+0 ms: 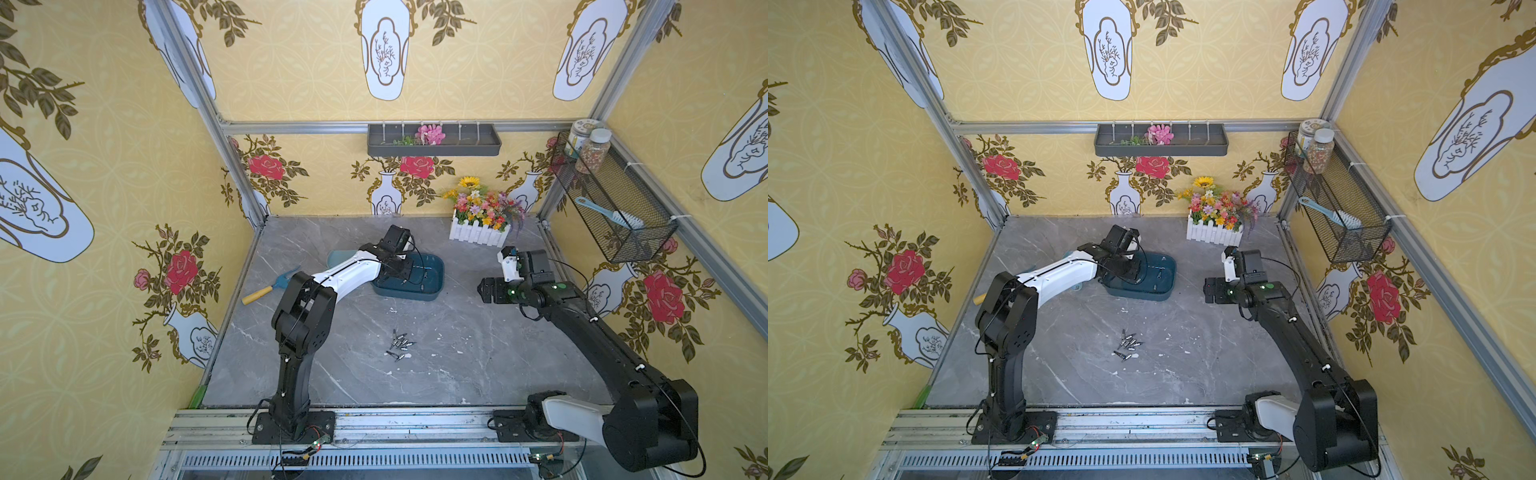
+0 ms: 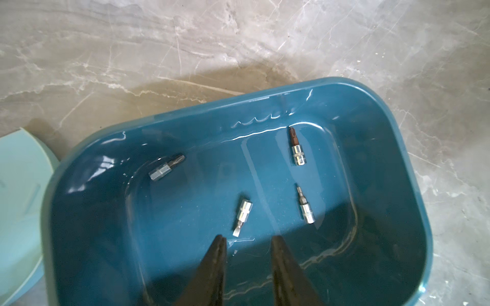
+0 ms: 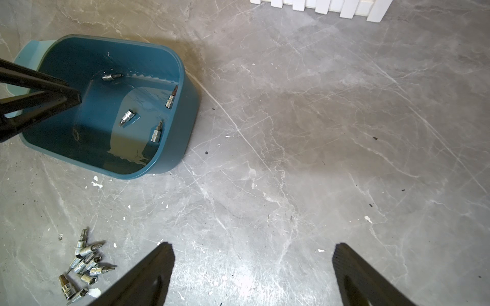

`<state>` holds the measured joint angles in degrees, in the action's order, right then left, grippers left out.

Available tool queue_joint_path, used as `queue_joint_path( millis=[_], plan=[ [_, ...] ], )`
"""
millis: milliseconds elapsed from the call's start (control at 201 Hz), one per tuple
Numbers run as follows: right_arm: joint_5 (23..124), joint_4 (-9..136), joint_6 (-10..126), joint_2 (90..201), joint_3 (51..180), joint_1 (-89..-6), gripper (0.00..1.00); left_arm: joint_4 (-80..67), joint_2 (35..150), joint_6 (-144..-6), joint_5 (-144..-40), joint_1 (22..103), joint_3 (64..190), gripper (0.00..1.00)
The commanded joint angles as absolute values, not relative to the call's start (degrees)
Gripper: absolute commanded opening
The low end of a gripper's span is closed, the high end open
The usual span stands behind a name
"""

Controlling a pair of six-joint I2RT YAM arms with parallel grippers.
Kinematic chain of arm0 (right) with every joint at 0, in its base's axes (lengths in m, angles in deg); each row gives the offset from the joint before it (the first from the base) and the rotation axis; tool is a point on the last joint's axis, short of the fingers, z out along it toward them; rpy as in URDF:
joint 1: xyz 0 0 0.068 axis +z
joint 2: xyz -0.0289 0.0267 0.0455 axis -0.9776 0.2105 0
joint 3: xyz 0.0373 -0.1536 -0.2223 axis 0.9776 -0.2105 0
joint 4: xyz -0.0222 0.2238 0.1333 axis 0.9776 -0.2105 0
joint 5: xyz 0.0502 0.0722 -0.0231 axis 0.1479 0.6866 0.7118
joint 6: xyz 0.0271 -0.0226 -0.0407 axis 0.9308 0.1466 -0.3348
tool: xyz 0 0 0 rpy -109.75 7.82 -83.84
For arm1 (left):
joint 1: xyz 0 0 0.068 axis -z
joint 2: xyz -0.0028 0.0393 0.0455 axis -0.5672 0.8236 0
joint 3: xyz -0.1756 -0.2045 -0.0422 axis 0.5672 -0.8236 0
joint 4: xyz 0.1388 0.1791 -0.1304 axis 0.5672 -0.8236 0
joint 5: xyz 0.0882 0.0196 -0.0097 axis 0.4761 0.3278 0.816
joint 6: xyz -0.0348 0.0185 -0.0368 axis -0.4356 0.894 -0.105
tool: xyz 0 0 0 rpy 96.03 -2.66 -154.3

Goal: Put the bit on the desktop into the storage box
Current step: Place the screwdriver bit in the storage box.

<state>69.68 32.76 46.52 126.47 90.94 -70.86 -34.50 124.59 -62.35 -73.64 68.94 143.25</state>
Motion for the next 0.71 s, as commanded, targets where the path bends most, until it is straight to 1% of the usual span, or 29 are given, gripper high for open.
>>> queue_joint_path(
  millis=[0, 194, 433, 702],
  plan=[
    [69.6, 34.5, 46.3, 126.5, 90.9, -70.9, 0.97, -33.9, 123.7, -62.5, -73.5, 68.8, 142.5, 0.4],
    [69.6, 34.4, 46.3, 126.5, 90.8, -70.9, 0.97, -33.9, 119.9, -62.8, -72.9, 68.8, 139.5, 0.46],
    [69.7, 34.4, 46.3, 126.5, 91.0, -71.0, 0.97, -34.7, 111.5, -64.9, -72.7, 68.9, 131.9, 0.47],
    [69.9, 34.5, 46.3, 126.7, 91.1, -71.0, 0.97, -39.7, 101.0, -71.2, -75.4, 69.4, 123.8, 0.48]
  ],
)
